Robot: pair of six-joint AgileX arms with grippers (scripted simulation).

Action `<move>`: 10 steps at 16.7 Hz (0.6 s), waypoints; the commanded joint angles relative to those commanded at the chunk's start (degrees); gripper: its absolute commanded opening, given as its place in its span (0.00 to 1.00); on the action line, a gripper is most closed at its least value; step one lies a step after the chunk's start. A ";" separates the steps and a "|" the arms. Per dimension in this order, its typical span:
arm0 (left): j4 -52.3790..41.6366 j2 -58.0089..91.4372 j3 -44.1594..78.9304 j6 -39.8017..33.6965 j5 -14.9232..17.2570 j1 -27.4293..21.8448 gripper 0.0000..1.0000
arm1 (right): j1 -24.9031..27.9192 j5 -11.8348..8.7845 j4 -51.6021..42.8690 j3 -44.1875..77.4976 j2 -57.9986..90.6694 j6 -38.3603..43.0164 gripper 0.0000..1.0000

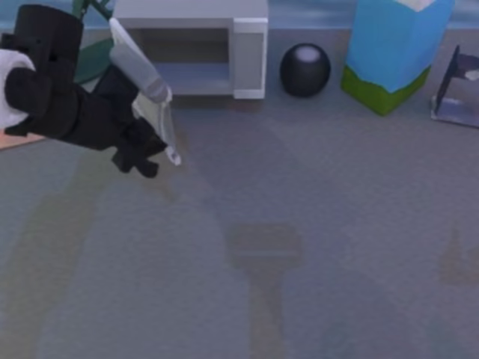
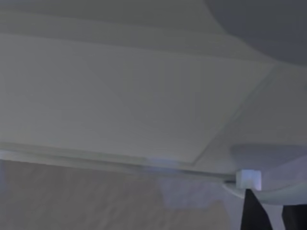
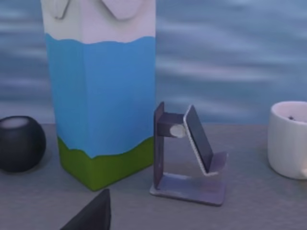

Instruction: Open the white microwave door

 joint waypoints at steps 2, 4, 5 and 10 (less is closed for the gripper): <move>0.00 0.00 0.00 0.00 0.00 0.00 0.00 | 0.00 0.00 0.00 0.00 0.00 0.00 1.00; -0.07 -0.06 -0.27 -0.18 0.29 -0.31 0.00 | 0.00 0.00 0.00 0.00 0.00 0.00 1.00; -0.16 -0.02 -0.26 -0.05 0.35 -0.25 0.00 | 0.00 0.00 0.00 0.00 0.00 0.00 1.00; -1.80 0.17 0.55 3.33 1.96 1.18 0.00 | 0.00 0.00 0.00 0.00 0.00 0.00 1.00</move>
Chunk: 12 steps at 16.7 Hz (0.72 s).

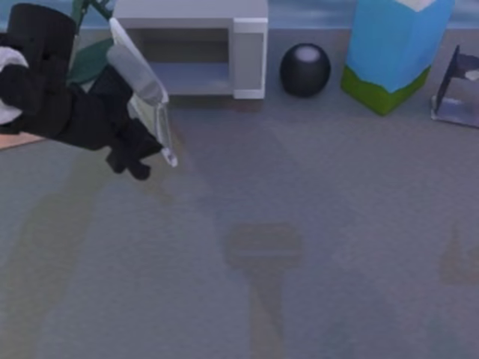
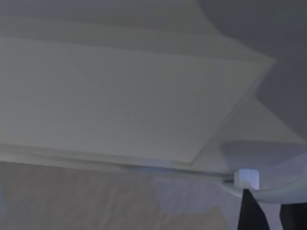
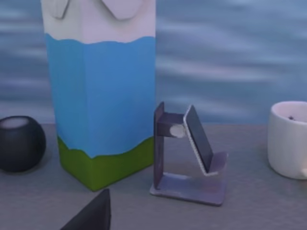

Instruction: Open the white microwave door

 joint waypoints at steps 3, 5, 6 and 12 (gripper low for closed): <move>-1.16 0.19 0.28 2.01 0.94 0.89 0.00 | 0.00 0.00 0.00 0.00 0.00 0.00 1.00; -1.22 0.20 0.29 2.13 0.98 0.93 0.00 | 0.00 0.00 0.00 0.00 0.00 0.00 1.00; -1.22 0.20 0.29 2.13 0.98 0.93 0.00 | 0.00 0.00 0.00 0.00 0.00 0.00 1.00; -1.22 0.20 0.29 2.13 0.98 0.93 0.00 | 0.00 0.00 0.00 0.00 0.00 0.00 1.00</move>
